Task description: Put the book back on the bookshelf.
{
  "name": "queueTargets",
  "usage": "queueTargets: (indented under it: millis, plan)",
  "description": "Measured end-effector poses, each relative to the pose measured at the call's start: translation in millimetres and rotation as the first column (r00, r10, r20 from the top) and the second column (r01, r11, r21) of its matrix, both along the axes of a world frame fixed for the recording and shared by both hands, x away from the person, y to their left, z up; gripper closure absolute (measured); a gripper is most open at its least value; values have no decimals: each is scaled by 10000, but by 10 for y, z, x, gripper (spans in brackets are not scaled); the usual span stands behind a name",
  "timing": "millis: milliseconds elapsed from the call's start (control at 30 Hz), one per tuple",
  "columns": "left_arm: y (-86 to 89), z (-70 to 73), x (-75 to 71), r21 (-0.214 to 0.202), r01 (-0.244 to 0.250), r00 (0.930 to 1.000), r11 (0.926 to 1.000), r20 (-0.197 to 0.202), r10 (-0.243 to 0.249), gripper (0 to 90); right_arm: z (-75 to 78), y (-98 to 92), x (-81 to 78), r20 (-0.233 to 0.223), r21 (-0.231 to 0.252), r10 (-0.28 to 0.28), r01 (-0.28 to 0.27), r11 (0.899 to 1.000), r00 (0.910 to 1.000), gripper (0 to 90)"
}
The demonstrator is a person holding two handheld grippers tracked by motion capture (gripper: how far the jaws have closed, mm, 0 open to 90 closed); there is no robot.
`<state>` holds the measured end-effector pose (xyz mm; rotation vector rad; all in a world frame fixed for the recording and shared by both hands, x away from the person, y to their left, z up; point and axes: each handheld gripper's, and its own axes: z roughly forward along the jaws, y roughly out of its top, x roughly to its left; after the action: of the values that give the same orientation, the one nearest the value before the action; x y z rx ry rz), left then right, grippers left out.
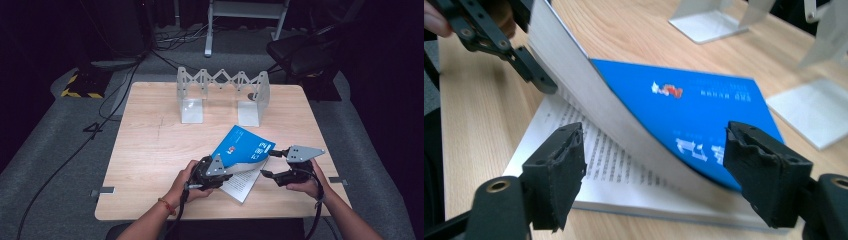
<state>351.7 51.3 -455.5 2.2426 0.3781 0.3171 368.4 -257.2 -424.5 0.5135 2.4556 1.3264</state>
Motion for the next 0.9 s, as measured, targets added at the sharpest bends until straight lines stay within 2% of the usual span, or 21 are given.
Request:
queueTargets:
  millis: [33,67,100,167,300,400,467,533,600,700,833,900]
  plan:
    - [0,0,0,0,0,10000,10000,0,0,718,0,0,0,0,0,0,0,10000,10000,266]
    - [18,3,5,10,7,10000,10000,5,-7,718,15,34,23,-20,70,298,-298,9995,9996,326]
    - [39,5,10,27,-8,10000,10000,-48,9,717,11,69,44,-57,20,538,-538,9986,9985,348]
    - [78,4,15,-10,-61,9999,10000,-111,61,711,-19,159,94,71,-330,915,-912,9953,9958,346]
    - [145,7,12,46,-171,9998,9998,-139,172,701,-153,293,241,-151,-761,1342,-1350,9879,9908,321]
    - [196,4,22,112,-131,9998,9999,-144,133,697,-246,317,323,-508,-713,1491,-1525,9857,9875,318]
    - [240,5,35,104,-138,9998,9999,-169,139,694,-294,324,353,-461,-838,1426,-1461,9857,9887,307]
    - [278,2,48,38,-123,9997,9999,-219,123,690,-335,314,381,-493,-728,1428,-1462,9866,9885,302]
    - [326,-6,62,64,-122,9996,9999,-256,124,685,-407,317,392,-182,-1033,1233,-1246,9868,9922,304]
    - [352,-17,71,3,-105,9995,9999,-297,105,681,-457,302,406,-101,-990,1089,-1094,9891,9940,307]
    - [373,-35,75,-118,-100,9994,9999,-335,96,675,-493,304,386,135,-953,997,-980,9906,9949,335]
    - [382,-35,73,-227,-130,9994,9997,-315,122,674,-493,303,370,228,-855,1077,-1054,9907,9939,402]
